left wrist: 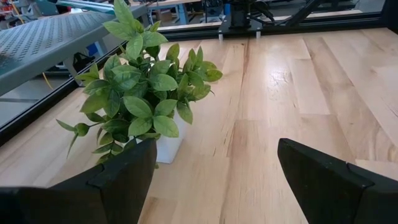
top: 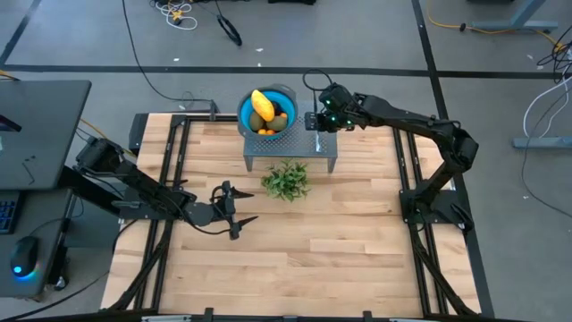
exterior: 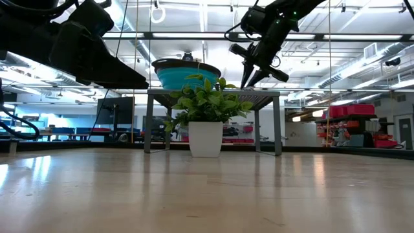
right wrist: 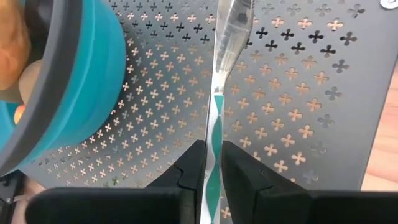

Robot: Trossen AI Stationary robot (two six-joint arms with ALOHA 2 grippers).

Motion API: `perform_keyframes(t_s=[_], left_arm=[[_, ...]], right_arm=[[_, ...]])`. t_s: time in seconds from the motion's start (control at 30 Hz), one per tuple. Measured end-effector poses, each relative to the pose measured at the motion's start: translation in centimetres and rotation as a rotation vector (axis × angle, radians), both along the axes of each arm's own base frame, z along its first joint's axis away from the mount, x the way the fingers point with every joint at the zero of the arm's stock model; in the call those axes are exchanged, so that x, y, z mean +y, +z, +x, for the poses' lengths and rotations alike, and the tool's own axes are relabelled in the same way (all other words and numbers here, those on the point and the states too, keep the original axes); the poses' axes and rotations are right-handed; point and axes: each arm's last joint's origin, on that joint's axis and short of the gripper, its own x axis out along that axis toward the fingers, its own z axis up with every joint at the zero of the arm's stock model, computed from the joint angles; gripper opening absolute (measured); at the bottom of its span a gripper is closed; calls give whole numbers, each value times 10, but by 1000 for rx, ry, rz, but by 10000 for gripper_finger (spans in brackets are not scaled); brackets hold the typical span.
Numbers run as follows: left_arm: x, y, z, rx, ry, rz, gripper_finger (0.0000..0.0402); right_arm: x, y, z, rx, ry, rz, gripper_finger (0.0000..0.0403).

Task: Pick & Place Fruit
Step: Put the blue knife on the shelf

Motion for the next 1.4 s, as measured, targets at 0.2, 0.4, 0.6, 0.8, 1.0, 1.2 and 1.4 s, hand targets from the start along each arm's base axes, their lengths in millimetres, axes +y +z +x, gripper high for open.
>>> perform_keyframes(t_s=[0.2, 0.4, 0.6, 0.8, 1.0, 1.2, 1.4], left_arm=[[0, 0, 0, 1, 0, 0, 343], [0, 0, 0, 1, 0, 0, 343], [0, 0, 0, 1, 0, 0, 343], [0, 0, 0, 1, 0, 0, 343], [0, 0, 0, 1, 0, 0, 343], [0, 0, 0, 1, 0, 0, 343], [0, 0, 0, 0, 1, -3, 343]], right_arm=[[0, 0, 0, 7, 9, -4, 55], [0, 0, 0, 11, 18, -9, 56], [0, 0, 0, 15, 29, -15, 77], [0, 0, 0, 13, 26, -14, 114], [0, 0, 1, -6, 14, 2, 126], [7, 0, 3, -6, 105, 24, 127], [25, -2, 11, 22, 171, 16, 127]])
